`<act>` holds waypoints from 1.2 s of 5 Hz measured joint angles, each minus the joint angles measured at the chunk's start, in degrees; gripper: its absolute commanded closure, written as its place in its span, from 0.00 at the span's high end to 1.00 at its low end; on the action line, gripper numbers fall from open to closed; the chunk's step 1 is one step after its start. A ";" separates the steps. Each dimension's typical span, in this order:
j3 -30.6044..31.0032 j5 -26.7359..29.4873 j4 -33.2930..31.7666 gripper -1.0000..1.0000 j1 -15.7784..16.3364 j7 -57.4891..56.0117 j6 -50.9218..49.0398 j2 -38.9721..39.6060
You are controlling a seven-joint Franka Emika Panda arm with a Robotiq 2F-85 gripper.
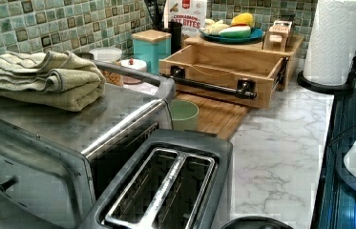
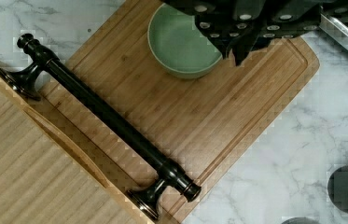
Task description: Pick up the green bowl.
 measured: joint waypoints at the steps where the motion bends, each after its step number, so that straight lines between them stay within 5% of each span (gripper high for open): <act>1: 0.04 0.00 -0.28 0.00 0.01 0.00 0.39 0.03; 3: 0.04 -1.83 -3.30 0.00 0.21 0.01 5.72 -0.32; 5: 0.15 -1.87 -13.99 0.00 0.47 1.20 12.98 -2.99; 6: -0.05 -1.32 -17.35 0.72 0.55 1.20 7.44 -4.70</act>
